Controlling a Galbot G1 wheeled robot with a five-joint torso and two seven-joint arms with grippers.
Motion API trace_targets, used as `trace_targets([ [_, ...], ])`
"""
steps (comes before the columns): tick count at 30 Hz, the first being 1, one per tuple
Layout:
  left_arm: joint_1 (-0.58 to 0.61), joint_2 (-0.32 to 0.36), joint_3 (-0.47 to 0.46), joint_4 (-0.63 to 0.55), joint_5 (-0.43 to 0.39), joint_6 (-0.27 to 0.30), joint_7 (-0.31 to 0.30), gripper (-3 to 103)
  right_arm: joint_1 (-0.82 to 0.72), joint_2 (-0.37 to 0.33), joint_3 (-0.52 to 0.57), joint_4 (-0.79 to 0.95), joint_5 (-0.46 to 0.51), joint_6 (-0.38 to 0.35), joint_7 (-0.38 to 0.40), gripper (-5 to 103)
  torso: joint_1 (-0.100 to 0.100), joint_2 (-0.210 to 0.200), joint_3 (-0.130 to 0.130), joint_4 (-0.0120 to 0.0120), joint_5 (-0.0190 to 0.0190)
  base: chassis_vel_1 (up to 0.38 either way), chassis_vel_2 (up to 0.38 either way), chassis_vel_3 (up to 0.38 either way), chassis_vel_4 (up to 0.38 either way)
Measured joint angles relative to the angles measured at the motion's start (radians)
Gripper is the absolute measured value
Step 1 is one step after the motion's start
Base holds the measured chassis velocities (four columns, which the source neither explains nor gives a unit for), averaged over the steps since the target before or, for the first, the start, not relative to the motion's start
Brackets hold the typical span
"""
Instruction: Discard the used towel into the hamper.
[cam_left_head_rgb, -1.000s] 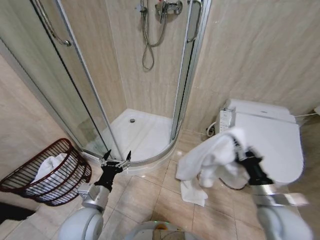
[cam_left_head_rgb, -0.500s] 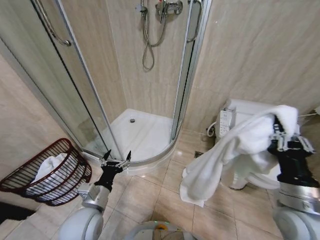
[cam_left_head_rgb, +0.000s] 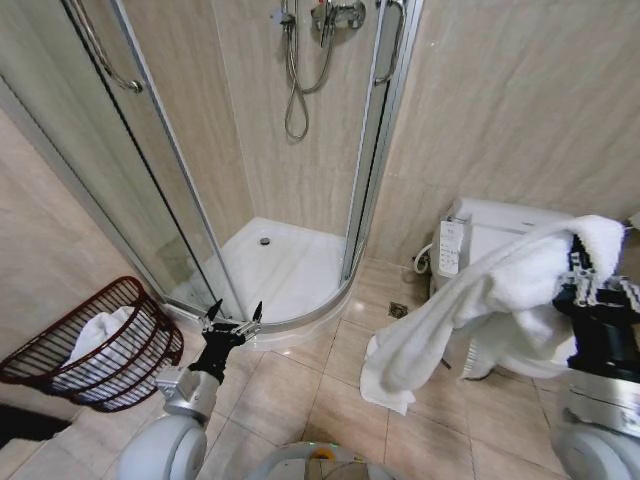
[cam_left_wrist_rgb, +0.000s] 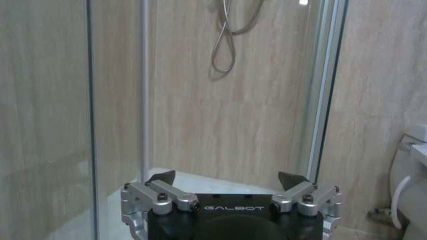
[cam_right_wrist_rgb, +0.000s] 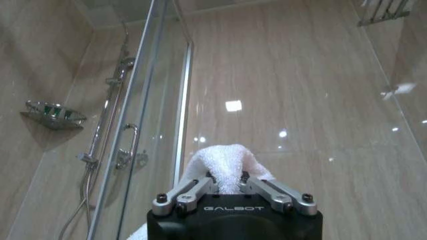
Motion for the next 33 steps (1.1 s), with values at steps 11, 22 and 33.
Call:
trace_targets([
  [11, 0.0, 0.0, 0.0, 0.0, 0.0, 0.0, 0.0, 100, 0.012, -0.01, 0.0, -0.003, -0.001, 0.002, 0.001, 10, 0.0, 0.0, 0.0, -0.0001, 0.0001, 0.0, 0.0, 0.0, 0.0],
  [22, 0.0, 0.0, 0.0, 0.0, 0.0, 0.0, 0.0, 100, 0.017, -0.012, -0.003, -0.004, 0.001, 0.002, 0.004, 10, 0.009, 0.022, 0.013, -0.0001, 0.0, 0.0, 0.0, 0.0, 0.0],
  [33, 0.0, 0.0, 0.0, 0.0, 0.0, 0.0, 0.0, 100, 0.019, -0.017, -0.006, -0.005, 0.007, 0.019, 0.004, 10, 0.02, 0.054, 0.033, -0.0002, 0.0001, 0.0, 0.0, 0.0, 0.0],
])
